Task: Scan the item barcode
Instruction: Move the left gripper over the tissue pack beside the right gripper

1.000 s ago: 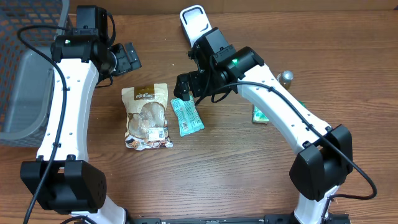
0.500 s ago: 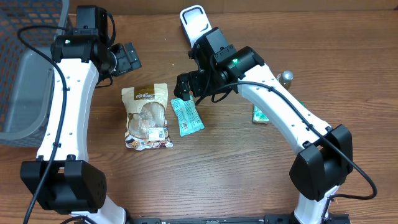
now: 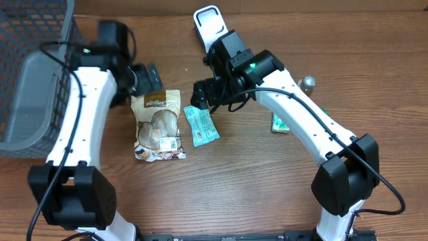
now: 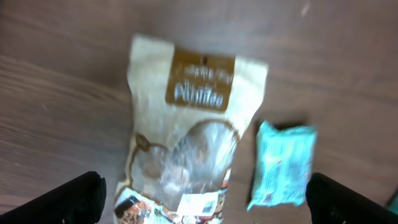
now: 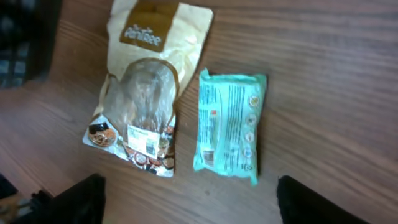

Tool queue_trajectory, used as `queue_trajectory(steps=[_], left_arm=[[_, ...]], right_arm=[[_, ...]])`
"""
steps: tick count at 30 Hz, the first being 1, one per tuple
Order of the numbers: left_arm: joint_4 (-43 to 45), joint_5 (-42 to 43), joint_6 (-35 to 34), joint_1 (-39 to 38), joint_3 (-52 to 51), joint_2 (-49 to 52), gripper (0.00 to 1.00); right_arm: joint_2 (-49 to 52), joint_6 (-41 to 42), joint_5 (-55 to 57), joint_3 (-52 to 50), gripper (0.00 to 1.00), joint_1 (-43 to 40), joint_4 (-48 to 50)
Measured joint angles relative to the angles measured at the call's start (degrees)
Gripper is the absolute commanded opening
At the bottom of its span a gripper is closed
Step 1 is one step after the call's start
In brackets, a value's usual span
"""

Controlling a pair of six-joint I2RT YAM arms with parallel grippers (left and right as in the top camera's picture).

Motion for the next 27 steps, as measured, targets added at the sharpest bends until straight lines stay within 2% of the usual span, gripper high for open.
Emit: queue_trajectory(steps=[3,6,7,8,9,10,17,23,27], left_arm=[[2.5,0.2,0.0,-1.4,-5.0,0.0,1.00],[3.3,0.3,0.0,-1.8,-7.4,0.0,1.00],[4.1,0.5,0.0,-1.8,-8.1,0.0,0.86],[4.8,0.7,-0.1,-1.7,-8.4,0.0,0.36],[5.2,1.1,0.2,-1.7,-8.5,0.0,0.11],[5.5,1.5,0.5,-1.7,-8.5,0.0,0.04],[7.6,5.0,2.3,-2.4,-8.8,0.0,0.04],[11.7,5.9,6.4,-6.6,-12.2,0.0,0.04],[13.9,6.1,9.1,-10.3,-14.1,0.0,0.04]], right_arm=[[0.0,0.7,0.0,0.0,0.70,0.0,-3.0],[0.0,3.2,0.7,-0.1,0.62,0.0,-5.4],[0.0,4.4,1.3,-0.2,0.61,0.0,-5.6],[0.0,5.6,1.8,-0.4,0.59,0.0,-5.7],[0.0,6.8,2.4,-0.8,0.55,0.0,-5.6],[0.0,7.9,3.1,-1.3,0.51,0.0,-5.5],[0.0,16.2,6.4,-8.7,0.37,0.0,-0.1],[0.0,18.6,7.3,-11.8,0.25,0.0,3.1],[0.0,19.9,7.9,-13.1,0.22,0.0,4.3]])
